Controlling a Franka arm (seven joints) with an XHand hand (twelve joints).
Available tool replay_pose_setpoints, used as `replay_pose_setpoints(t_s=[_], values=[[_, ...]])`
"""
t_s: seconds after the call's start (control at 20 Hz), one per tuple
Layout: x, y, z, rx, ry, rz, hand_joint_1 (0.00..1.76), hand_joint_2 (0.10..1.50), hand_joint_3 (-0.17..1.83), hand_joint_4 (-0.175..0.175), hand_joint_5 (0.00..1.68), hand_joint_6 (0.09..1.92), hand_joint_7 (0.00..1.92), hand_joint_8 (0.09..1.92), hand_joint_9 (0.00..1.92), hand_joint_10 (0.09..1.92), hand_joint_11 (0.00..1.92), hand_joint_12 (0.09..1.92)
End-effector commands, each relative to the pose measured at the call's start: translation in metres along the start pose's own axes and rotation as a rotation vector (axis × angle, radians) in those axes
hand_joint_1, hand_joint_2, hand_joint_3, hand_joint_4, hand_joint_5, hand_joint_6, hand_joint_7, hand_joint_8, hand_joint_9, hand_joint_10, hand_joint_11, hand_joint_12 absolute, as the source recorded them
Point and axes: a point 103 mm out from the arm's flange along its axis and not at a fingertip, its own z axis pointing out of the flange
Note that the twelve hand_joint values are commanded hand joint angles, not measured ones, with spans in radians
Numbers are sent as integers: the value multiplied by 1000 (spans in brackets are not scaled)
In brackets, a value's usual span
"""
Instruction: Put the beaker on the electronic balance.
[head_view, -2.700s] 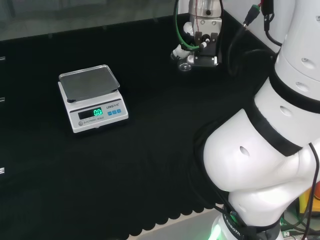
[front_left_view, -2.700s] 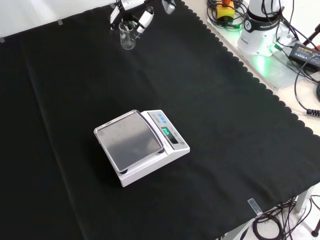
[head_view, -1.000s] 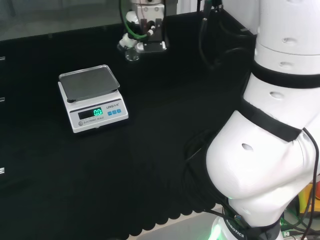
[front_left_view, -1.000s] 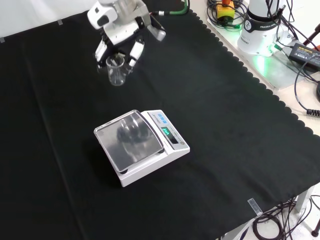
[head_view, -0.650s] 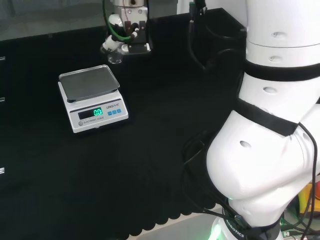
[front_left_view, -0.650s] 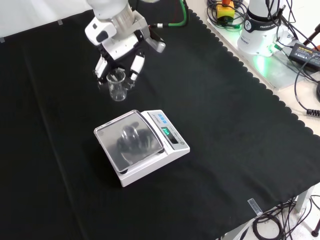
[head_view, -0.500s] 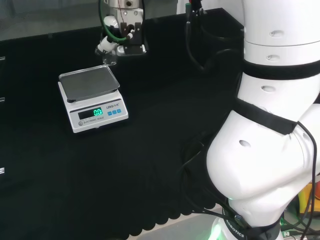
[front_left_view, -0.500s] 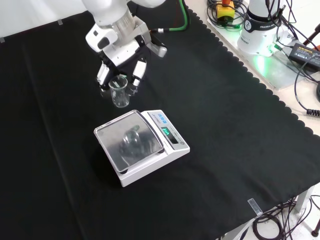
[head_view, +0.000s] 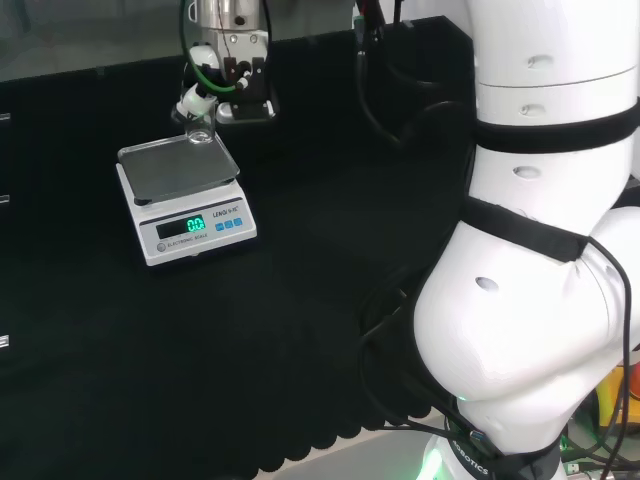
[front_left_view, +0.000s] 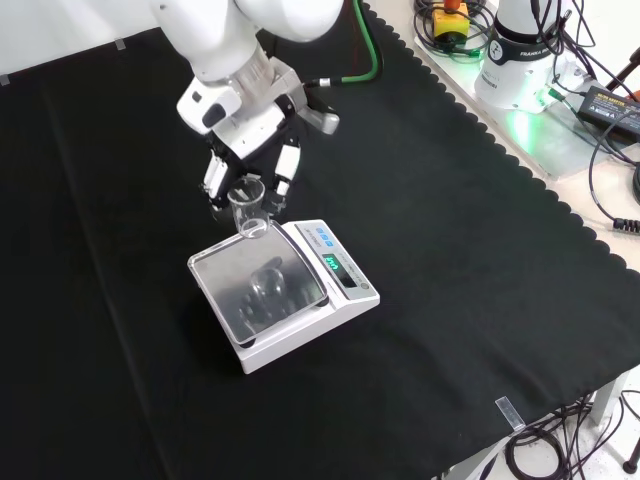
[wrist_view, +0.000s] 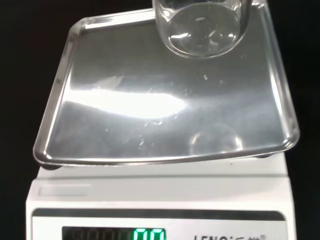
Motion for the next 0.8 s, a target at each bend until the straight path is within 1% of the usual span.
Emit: replay_pose_setpoints(t_s=[0.05, 0.25, 0.35, 0.55, 0.8], values=[[16, 9, 13, 13, -22, -22, 1114, 1150, -175, -175, 565, 801, 723, 861, 1352, 367, 1566, 573], [21, 15, 20, 19, -32, -28, 1114, 1151, -175, -175, 566, 802, 725, 861, 1352, 369, 1566, 572], [18, 14, 19, 17, -29, -33, 1114, 1151, -175, -175, 566, 803, 726, 862, 1352, 370, 1566, 572], [20, 18, 23, 32, -43, -29, 1115, 1152, -175, -175, 567, 803, 728, 862, 1351, 372, 1566, 572], [29, 31, 39, 42, -58, -29, 1117, 1153, -175, -175, 567, 804, 729, 862, 1348, 374, 1566, 571]])
